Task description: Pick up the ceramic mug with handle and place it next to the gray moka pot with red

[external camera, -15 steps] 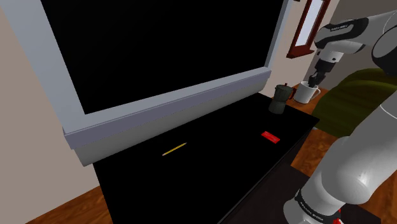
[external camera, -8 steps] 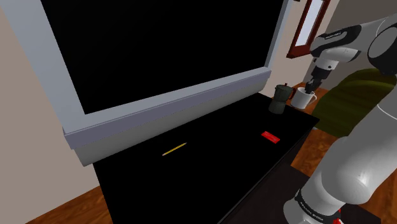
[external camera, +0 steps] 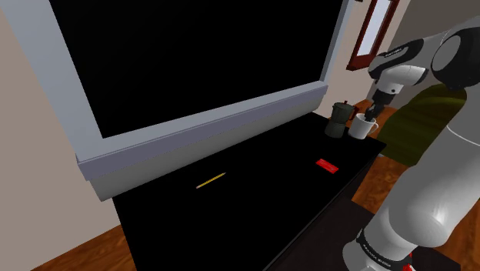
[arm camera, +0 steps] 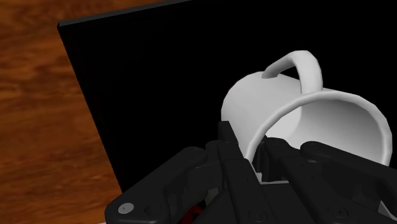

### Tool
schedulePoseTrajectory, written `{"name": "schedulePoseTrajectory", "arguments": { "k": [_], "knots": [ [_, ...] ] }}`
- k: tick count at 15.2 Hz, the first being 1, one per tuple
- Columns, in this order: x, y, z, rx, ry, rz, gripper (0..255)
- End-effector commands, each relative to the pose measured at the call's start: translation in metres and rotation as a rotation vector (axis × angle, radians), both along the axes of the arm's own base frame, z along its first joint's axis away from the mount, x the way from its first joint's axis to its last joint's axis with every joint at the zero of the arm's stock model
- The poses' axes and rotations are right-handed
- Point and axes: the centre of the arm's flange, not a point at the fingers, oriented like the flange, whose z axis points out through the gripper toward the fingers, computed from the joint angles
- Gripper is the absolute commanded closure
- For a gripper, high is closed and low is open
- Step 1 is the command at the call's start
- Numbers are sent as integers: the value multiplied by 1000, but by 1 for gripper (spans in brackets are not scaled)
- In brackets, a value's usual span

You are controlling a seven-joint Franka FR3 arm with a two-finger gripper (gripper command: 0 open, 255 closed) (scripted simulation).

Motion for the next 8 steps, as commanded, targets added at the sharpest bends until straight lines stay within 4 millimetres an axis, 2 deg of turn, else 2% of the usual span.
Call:
{"name": "schedulePoseTrajectory", "arguments": {
  "k": [1, 7, 8],
  "knots": [
    [-1, 1, -11, 0, -1, 0, 255],
    [-1, 1, -47, 0, -1, 0, 255],
    [-1, 1, -47, 0, -1, 0, 255]
  ]
}}
